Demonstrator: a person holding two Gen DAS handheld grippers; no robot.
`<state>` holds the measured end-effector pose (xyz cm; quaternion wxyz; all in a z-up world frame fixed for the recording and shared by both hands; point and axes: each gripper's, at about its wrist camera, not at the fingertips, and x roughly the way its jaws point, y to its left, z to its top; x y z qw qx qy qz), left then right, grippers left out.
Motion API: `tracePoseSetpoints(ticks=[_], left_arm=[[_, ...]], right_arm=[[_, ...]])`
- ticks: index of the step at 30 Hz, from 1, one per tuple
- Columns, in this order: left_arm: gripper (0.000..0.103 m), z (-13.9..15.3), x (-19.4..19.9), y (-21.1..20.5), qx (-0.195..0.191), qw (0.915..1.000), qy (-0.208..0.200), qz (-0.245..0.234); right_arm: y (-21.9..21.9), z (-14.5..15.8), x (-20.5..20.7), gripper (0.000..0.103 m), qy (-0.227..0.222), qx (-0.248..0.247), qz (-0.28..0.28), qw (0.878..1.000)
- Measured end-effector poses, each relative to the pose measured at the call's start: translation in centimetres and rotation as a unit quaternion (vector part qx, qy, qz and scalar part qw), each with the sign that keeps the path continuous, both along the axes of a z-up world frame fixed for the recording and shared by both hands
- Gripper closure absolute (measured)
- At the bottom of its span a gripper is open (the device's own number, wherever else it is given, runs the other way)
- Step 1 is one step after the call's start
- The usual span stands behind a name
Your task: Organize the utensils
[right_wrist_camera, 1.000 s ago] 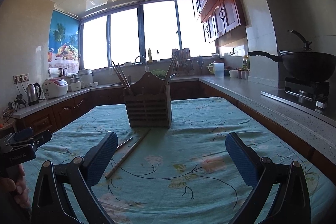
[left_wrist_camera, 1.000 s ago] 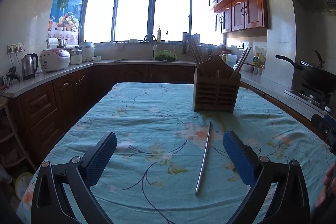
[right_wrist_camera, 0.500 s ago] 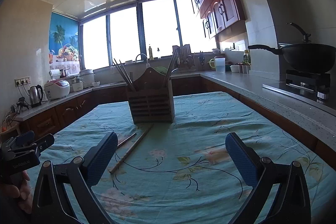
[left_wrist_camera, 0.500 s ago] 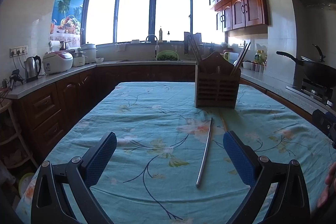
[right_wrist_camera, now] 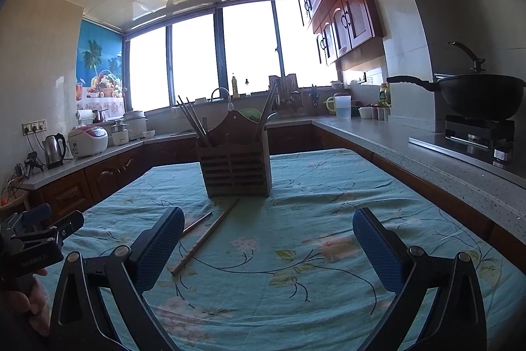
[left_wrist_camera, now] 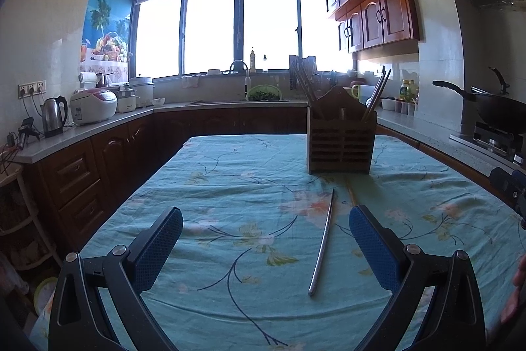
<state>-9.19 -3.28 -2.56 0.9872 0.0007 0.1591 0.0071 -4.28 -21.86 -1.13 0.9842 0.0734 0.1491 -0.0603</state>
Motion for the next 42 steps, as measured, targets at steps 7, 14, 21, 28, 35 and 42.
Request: tracePoseSetpoints(ticks=[7, 14, 21, 28, 35, 42], left_arm=[[0.001, 0.4, 0.2, -0.3, 0.007, 0.9999, 0.002, -0.012], [0.001, 1.4, 0.8, -0.2, -0.013, 0.9997, 0.007, -0.019], [0.001, 1.6, 1.5, -1.6, 0.004, 0.9999, 0.009, -0.01], [0.001, 0.8, 1.4, -2.6, 0.02, 0.9995, 0.024, 0.0], [0.001, 0.4, 1.2, -2.9, 0.029, 0.9992, 0.028, 0.005], [0.001, 0.3, 1.3, -2.3, 0.019, 0.9994, 0.029, 0.008]], right_arm=[[0.3, 0.4, 0.4, 0.0, 0.007, -0.006, -0.002, 1.0], [0.3, 1.5, 0.9, 0.0, 0.01, -0.015, 0.001, 1.0], [0.0, 2.3, 1.0, 0.0, 0.007, -0.016, -0.002, 1.0], [-0.1, 0.8, 1.1, 0.0, 0.021, -0.017, -0.007, 1.0], [-0.1, 0.1, 1.1, 0.0, 0.027, -0.017, -0.011, 0.999], [0.0, 0.1, 1.1, 0.0, 0.027, -0.016, -0.009, 0.999]])
